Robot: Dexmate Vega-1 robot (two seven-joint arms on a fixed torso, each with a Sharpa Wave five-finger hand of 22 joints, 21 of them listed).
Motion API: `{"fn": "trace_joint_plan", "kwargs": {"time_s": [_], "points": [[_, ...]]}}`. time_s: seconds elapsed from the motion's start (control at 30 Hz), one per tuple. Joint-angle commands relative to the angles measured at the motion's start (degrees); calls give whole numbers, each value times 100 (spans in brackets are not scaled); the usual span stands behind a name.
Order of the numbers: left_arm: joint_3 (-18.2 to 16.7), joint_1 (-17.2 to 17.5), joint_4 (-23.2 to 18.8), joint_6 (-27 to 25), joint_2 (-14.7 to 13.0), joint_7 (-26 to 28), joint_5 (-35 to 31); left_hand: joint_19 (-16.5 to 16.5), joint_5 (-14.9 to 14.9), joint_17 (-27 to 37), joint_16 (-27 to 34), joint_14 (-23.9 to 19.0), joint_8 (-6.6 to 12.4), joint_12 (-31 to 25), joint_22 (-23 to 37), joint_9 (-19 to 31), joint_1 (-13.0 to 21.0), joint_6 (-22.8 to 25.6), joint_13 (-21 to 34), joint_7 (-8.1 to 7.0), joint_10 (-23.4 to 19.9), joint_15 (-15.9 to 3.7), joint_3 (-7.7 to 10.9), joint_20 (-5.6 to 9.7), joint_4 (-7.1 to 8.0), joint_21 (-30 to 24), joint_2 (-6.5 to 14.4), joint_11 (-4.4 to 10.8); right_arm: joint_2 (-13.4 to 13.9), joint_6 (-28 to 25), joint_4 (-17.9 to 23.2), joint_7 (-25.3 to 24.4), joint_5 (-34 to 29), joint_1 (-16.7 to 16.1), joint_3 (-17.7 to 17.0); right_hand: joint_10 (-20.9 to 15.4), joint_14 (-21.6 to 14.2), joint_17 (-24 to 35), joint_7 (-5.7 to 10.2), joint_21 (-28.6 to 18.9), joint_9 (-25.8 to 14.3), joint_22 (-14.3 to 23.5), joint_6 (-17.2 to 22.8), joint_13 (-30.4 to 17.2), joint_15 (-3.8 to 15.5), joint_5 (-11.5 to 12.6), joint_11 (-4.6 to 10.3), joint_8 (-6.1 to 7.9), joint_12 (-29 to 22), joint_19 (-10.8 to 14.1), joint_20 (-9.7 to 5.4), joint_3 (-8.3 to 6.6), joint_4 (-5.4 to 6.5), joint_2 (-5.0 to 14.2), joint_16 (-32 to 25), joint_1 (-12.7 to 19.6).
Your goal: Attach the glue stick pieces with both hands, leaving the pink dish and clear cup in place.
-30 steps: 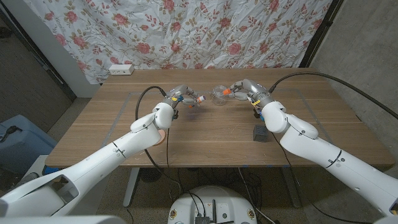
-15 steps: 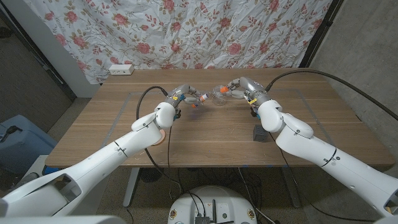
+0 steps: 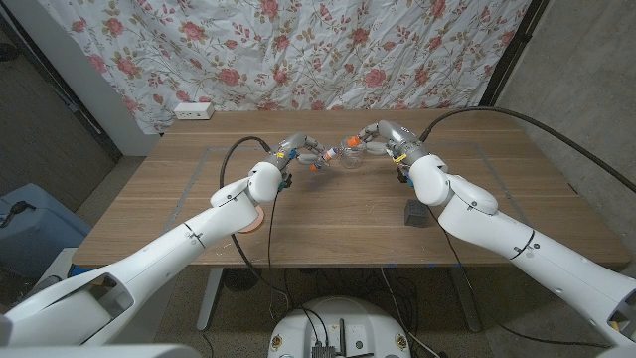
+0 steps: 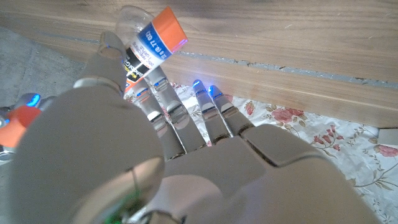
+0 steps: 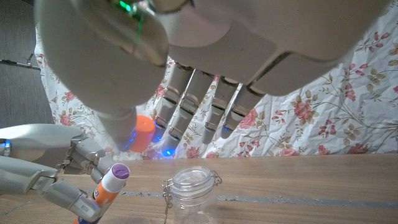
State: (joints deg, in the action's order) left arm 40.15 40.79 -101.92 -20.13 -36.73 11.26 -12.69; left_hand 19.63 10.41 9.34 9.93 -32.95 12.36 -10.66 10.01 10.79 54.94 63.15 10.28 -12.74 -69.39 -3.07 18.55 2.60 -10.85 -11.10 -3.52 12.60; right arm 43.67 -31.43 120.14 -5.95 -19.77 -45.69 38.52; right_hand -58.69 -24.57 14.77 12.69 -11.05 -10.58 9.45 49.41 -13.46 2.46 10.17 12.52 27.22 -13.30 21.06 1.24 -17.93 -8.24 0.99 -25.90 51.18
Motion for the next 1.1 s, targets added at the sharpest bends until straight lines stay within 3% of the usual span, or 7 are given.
{"fn": "trace_joint_plan", "kwargs": {"time_s": [0.03, 1.1], "points": [[-1, -9, 100, 267, -25, -50, 72, -28, 38, 12, -8, 20, 39, -19, 8, 22, -491, 353, 90, 356, -112, -835, 239, 63, 165, -12, 531, 14, 83, 156, -60, 237, 255, 105, -90, -39, -1, 14, 1, 13, -16, 29, 46, -25, 763, 37, 7, -16, -9, -8, 13, 11, -17, 38, -46, -39], [-2, -10, 169, 634, -84, -212, 23, -62, 36, 13, -2, 55, 17, -21, 10, 25, -562, 319, 91, 366, -55, -824, 299, 55, 159, -12, 545, 13, 44, 513, -434, 349, 586, 295, -44, -20, 11, 14, 5, 9, -15, 30, 22, -44, 771, 43, 5, -73, 8, -6, 26, 23, -42, 51, -49, -19]]}}
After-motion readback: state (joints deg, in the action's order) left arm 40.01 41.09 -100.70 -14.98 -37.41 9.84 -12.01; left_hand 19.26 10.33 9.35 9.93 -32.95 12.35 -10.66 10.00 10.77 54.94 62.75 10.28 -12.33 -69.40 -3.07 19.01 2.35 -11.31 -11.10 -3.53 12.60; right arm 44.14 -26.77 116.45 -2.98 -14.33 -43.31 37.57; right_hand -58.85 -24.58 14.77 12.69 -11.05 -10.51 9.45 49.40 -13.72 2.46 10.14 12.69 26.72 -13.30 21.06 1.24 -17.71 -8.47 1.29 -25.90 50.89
